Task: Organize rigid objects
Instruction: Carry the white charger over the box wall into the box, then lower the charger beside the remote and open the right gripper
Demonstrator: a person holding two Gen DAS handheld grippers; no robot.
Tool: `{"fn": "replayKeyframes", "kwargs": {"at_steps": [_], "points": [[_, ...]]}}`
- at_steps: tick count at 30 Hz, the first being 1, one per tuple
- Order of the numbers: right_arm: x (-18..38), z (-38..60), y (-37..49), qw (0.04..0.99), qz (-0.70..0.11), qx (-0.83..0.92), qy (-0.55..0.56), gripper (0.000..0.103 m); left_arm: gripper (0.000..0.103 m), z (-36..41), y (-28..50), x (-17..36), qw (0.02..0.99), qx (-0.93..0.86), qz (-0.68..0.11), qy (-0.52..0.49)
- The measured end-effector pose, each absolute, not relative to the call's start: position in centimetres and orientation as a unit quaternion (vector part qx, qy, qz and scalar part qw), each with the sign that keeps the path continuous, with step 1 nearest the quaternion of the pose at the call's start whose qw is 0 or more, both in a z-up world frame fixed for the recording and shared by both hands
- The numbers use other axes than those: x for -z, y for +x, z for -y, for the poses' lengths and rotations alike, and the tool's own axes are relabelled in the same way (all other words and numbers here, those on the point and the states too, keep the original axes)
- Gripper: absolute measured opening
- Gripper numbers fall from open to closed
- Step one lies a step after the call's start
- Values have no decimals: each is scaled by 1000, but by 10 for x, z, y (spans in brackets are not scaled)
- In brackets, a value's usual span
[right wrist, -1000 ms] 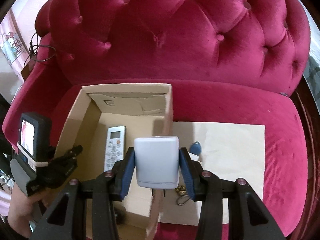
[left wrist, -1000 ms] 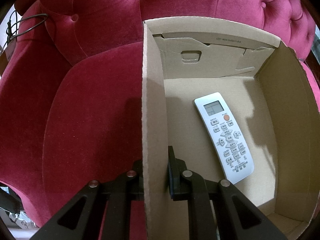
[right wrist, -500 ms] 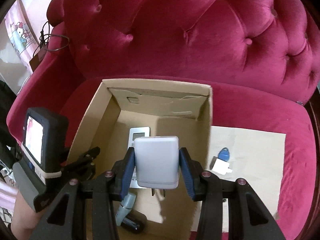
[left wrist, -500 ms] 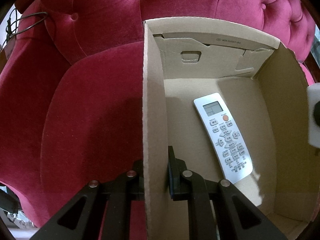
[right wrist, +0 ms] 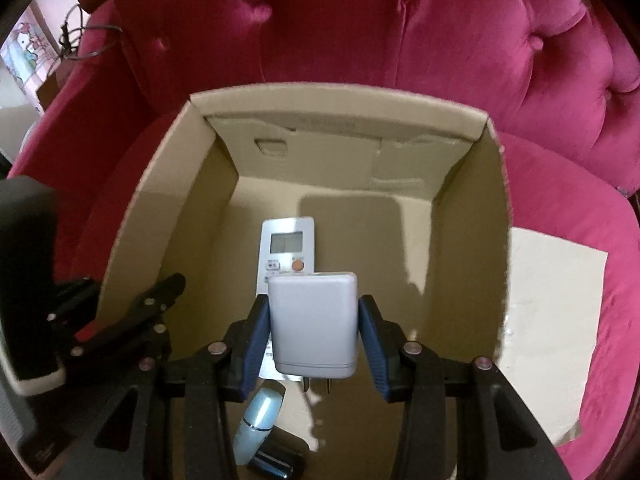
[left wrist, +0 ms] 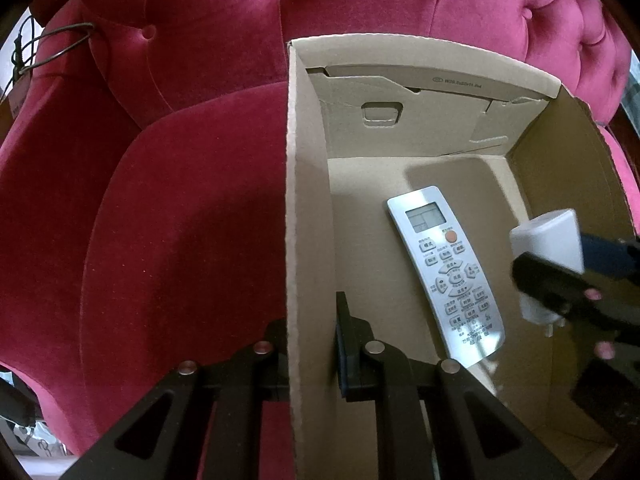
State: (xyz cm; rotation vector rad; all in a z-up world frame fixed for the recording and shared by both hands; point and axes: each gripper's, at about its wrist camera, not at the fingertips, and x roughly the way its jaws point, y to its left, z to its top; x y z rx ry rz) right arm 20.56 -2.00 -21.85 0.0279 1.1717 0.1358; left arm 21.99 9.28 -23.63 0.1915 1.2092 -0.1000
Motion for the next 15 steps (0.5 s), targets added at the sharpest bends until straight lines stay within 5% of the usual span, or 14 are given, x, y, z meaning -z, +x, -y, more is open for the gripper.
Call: {"fn": "replayKeyframes", "kwargs": {"at_steps": [15], "points": [[247, 15, 219, 809, -585, -61, 8, 48, 14, -98, 221, 236, 817, 53, -569, 80]]}}
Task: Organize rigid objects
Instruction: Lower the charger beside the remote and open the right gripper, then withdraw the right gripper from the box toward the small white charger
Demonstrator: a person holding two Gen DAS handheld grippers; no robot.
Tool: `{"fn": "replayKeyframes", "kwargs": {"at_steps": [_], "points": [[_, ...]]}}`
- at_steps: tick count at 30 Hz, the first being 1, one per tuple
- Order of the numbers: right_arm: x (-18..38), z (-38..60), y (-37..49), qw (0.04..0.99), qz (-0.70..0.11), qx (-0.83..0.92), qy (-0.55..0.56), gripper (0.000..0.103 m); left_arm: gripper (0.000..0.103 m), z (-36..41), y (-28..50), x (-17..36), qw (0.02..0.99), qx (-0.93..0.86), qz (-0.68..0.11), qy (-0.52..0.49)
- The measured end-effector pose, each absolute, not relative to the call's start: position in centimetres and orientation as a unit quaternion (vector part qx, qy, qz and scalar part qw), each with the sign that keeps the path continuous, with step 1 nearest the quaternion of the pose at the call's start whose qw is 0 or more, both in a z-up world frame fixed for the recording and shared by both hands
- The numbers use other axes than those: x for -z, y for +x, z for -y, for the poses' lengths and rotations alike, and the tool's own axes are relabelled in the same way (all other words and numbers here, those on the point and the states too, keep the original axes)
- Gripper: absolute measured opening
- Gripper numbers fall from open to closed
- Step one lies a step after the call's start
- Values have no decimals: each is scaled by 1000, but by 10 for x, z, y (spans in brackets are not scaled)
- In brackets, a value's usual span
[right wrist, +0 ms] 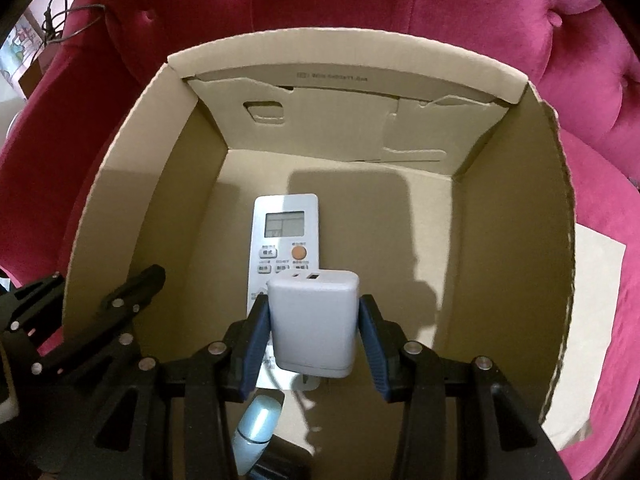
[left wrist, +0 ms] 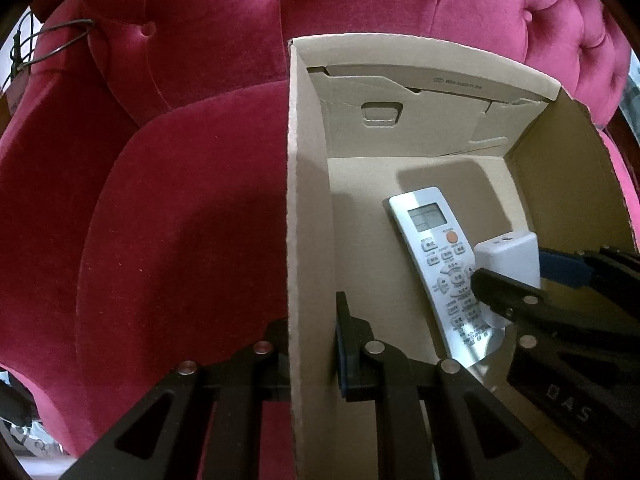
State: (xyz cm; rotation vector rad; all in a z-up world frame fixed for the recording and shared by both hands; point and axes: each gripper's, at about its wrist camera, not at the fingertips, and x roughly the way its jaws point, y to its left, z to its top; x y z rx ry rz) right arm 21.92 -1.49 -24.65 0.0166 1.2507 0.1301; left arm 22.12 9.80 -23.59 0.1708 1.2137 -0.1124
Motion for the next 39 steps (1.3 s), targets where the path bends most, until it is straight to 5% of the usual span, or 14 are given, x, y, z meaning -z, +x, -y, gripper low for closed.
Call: {"fn": "replayKeyframes", "kwargs": {"at_steps": [14, 25, 39], "points": [[210, 15, 209, 833, -548, -70, 4, 69, 14, -96, 223, 239, 815, 49, -571, 85], [188, 26, 204, 846, -528, -68, 7, 94, 14, -91, 222, 240, 815, 44, -570, 94], [163, 68, 198, 863, -503, -47, 7, 103, 14, -82, 221, 241, 815, 40, -570, 101]]}}
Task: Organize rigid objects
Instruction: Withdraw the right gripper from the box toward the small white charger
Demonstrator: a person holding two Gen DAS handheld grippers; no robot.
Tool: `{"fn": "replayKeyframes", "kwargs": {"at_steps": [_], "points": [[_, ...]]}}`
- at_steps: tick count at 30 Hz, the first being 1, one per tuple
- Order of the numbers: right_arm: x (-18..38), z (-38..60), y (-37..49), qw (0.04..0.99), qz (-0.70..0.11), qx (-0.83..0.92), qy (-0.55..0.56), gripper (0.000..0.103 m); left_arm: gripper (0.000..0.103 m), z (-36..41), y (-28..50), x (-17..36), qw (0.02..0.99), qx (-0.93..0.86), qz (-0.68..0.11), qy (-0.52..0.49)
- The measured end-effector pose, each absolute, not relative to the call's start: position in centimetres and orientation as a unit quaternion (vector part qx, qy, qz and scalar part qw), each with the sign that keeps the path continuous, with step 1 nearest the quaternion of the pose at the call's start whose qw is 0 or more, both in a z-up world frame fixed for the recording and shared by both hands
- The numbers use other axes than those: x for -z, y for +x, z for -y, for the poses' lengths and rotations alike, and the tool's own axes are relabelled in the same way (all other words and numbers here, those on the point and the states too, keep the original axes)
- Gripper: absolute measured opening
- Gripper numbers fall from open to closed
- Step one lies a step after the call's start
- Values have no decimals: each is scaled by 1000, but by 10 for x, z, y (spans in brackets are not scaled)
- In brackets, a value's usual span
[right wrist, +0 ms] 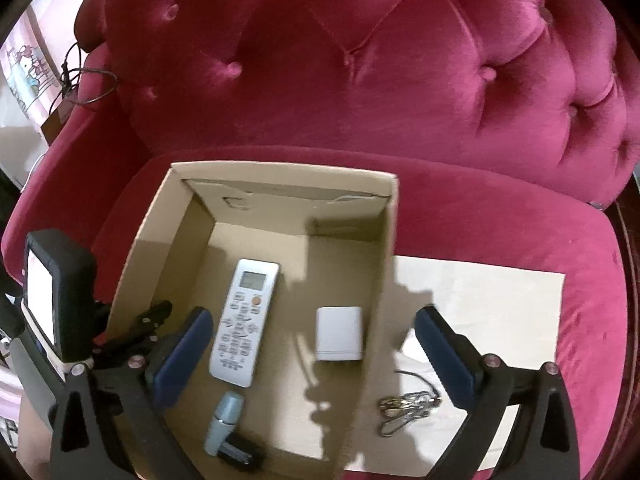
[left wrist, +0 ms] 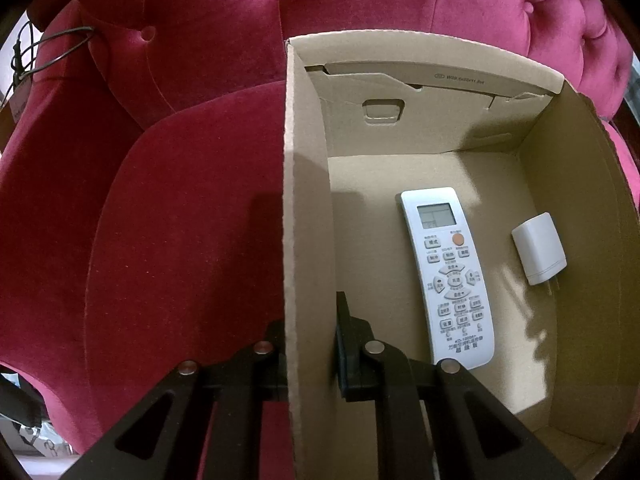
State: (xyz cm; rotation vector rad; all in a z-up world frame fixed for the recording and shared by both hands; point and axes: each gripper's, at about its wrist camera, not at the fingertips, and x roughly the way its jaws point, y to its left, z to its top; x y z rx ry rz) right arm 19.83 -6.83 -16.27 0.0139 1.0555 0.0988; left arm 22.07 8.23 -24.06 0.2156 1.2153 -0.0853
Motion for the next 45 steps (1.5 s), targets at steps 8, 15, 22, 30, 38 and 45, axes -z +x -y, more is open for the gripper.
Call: {"fn": "replayKeyframes", "kwargs": {"at_steps": [8, 15, 22, 30, 38, 45], "points": [[156, 104, 196, 868, -496, -15, -1, 103, 14, -83, 220, 238, 815, 39, -569, 102], [162, 125, 194, 867, -499, 0, -9, 103, 14, -83, 220, 237, 815, 40, -569, 104], [174, 146, 192, 862, -508, 11, -6, 103, 14, -85, 219, 237, 816, 41, -568, 102], [197, 166, 192, 858, -514, 11, -1, 103, 14, -87, 218, 238, 816, 42, -567, 103], [227, 174, 198, 850, -526, 4, 3, 103, 14, -85, 219, 239, 815, 44, -568, 102], [246, 175, 201, 843, -538, -6, 7, 103, 14, -88, 220, 239, 815, 46, -569, 102]]}}
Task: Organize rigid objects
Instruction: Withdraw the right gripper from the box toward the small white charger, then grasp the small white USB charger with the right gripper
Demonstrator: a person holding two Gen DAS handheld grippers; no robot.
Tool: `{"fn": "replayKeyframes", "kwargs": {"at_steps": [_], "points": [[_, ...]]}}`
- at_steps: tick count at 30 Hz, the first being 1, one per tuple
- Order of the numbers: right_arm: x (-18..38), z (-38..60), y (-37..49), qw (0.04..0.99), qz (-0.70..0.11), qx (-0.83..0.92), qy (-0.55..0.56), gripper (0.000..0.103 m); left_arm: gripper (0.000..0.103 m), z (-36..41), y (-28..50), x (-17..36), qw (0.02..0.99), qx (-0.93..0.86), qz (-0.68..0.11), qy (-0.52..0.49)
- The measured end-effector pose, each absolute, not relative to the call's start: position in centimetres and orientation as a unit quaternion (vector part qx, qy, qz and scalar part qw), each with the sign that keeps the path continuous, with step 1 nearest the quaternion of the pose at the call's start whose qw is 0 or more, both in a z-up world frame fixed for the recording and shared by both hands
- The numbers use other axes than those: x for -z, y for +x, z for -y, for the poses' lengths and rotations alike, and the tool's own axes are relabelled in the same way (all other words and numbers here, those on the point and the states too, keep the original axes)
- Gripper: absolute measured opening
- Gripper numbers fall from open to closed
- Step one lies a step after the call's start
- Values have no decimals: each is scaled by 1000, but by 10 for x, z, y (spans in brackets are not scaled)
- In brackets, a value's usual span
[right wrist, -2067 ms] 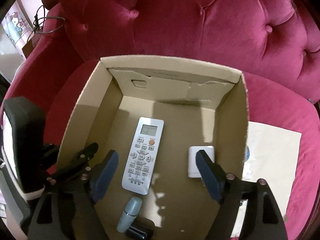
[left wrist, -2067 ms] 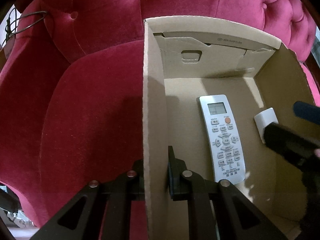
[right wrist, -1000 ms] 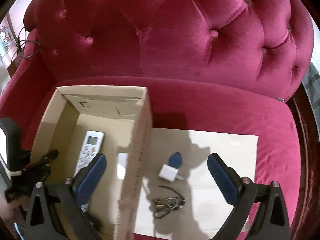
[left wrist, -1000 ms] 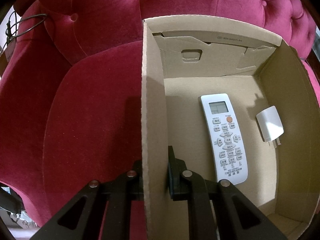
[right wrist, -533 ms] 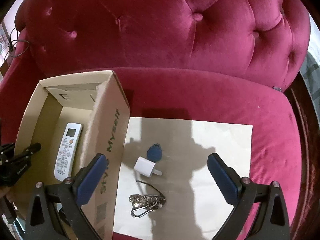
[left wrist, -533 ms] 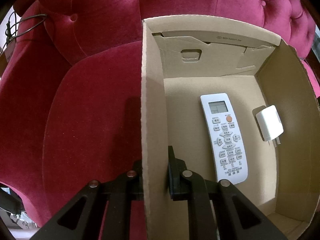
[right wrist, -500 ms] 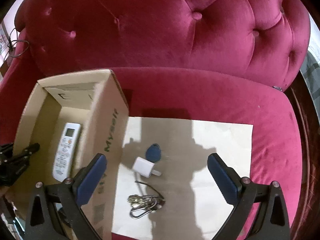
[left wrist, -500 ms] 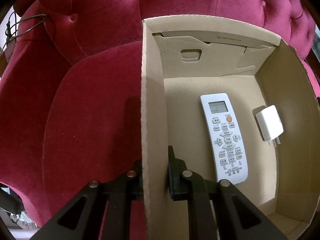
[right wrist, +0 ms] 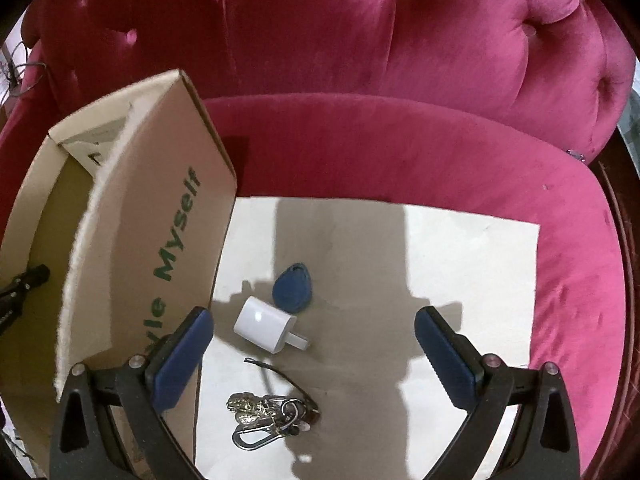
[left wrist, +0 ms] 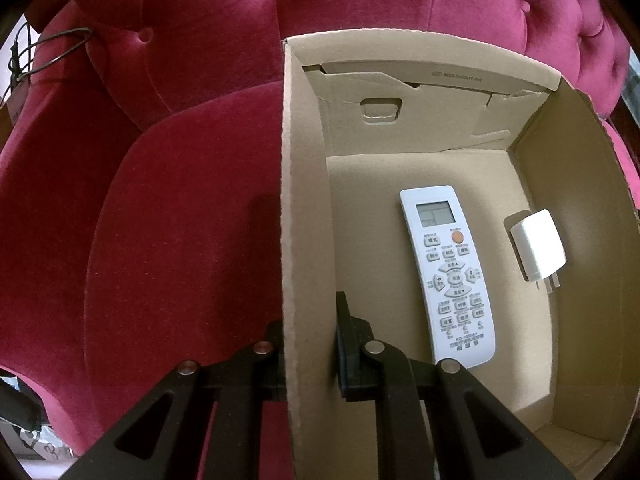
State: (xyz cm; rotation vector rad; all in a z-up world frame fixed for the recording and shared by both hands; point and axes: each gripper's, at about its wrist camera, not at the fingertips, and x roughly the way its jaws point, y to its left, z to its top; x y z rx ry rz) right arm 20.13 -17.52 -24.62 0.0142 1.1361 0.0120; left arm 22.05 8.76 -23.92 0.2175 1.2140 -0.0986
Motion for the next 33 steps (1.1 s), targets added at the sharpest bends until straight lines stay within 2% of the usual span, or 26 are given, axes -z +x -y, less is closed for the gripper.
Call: {"fn": "replayKeyframes", "kwargs": {"at_steps": [6, 25, 33], "points": [[257, 180, 207, 839, -543, -8, 10, 101, 14, -89, 221, 240, 815, 46, -569, 103], [267, 177, 209, 829, -555, -53, 33, 68, 14, -89, 220, 240, 814, 48, -569, 103], [265, 178, 207, 824, -562, -65, 21, 65, 14, -88, 221, 241, 814, 48, -569, 105]]}}
